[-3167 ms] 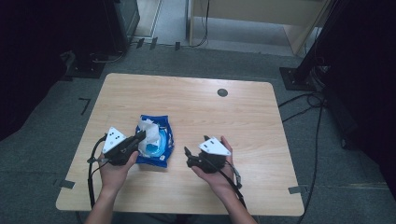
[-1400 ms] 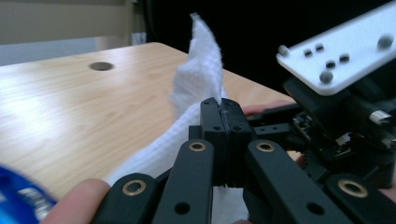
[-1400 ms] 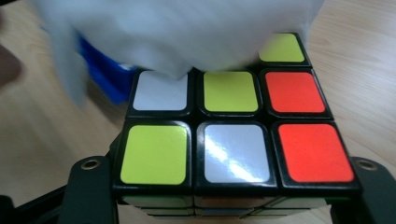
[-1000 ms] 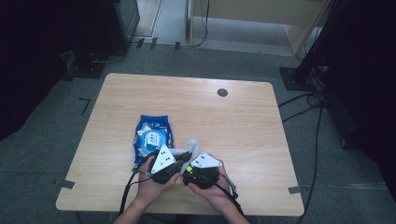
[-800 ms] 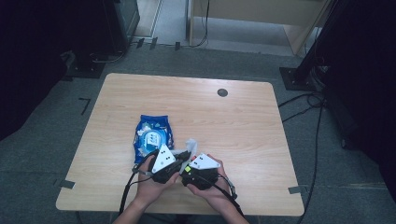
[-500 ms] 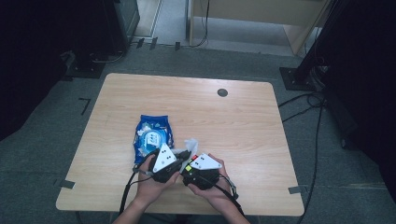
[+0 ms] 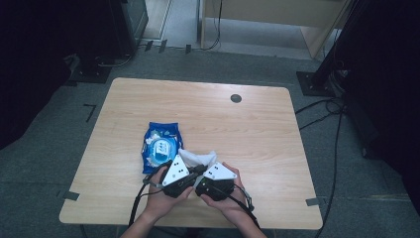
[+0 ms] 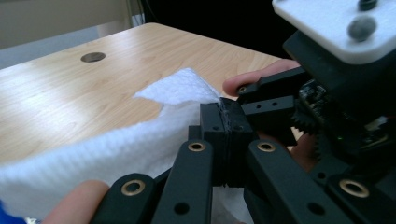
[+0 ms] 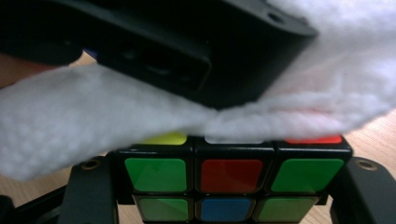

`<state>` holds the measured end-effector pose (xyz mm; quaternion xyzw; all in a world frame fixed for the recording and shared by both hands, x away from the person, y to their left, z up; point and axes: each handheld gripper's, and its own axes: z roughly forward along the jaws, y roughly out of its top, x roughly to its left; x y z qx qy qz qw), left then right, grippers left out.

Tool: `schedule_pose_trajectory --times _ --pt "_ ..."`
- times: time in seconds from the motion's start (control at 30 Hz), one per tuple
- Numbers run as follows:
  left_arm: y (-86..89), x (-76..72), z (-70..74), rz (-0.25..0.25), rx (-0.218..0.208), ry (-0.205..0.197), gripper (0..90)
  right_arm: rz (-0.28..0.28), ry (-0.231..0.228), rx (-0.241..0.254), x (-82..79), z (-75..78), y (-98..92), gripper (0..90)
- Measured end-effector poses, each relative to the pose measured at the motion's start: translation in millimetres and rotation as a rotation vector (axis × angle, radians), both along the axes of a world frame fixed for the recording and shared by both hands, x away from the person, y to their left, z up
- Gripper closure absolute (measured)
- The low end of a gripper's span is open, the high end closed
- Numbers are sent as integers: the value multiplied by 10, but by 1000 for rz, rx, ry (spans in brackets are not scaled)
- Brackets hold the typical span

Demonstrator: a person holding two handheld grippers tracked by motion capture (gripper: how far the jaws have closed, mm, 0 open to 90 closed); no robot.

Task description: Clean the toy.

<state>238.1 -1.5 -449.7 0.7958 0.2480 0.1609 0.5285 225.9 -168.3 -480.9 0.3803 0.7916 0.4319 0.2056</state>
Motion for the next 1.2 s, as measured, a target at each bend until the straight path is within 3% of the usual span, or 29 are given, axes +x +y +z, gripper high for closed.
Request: schedule_pose_trajectory --times 0.07,0.13,0.2,0.27,0.33,0.43,0.5,0.6,0.7,0.8,0.9,1.07,1.13,1.2 --pt "50 54 -19 58 29 1 900 -3 2 -3 -3 -3 -2 346" --pt "128 112 -37 84 9 41 900 -2 0 -6 -9 -2 -3 347" --pt "157 112 -28 73 -18 55 900 3 -7 -1 -8 6 -6 346" --pt "111 60 -7 12 -45 48 900 1 -6 5 -5 13 -4 346" --pt "22 -6 4 -20 -27 13 900 -2 -7 4 10 13 -10 346" --pt "-1 10 -11 -14 -9 18 900 -13 -1 -6 16 -6 -21 346" --pt "54 71 -46 43 8 32 900 -13 -3 -14 14 -14 -24 346" --pt "145 137 -68 85 -12 72 900 -7 -2 -7 2 -15 -16 347" --pt "129 88 -26 32 -45 68 900 -1 -9 4 2 1 -10 346" --pt "-14 -31 19 -30 -28 24 900 -3 -9 3 13 4 -8 346" --pt "-49 -22 15 -20 -14 31 900 -8 -3 -2 14 -11 -14 346" --pt "88 104 -32 81 -12 77 900 3 -8 0 -4 -10 -15 346" --pt "85 96 -19 82 -18 80 900 9 -10 7 -7 -1 -6 346" --pt "39 51 3 42 -28 75 900 14 -11 7 0 1 0 346"
